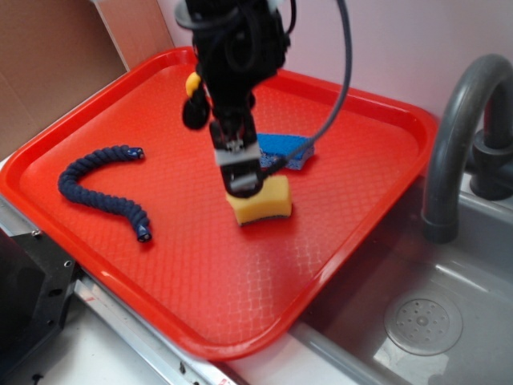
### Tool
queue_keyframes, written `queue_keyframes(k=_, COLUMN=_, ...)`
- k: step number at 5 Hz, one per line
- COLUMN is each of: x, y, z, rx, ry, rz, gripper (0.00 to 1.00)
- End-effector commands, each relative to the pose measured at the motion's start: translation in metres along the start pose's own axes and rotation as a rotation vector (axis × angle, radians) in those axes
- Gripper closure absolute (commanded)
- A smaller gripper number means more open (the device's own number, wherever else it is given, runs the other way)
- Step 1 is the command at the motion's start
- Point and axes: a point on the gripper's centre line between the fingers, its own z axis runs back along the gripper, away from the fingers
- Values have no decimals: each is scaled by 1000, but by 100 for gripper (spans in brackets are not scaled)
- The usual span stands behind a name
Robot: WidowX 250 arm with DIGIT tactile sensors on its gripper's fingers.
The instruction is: Grab the green sponge.
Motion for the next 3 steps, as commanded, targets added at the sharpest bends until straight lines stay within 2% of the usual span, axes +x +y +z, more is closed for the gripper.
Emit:
queue_keyframes(k=1, x=7, y=9, z=-39, rx=2, ry=39, rz=-59, gripper=0)
queue_keyframes(k=2, x=13, y=9, z=-55, rx=-83, ry=26, rz=-146, gripper=0)
queue_keyframes(k=3, x=18, y=0, z=-57, rx=-116, ry=10, rz=-207, gripper=0)
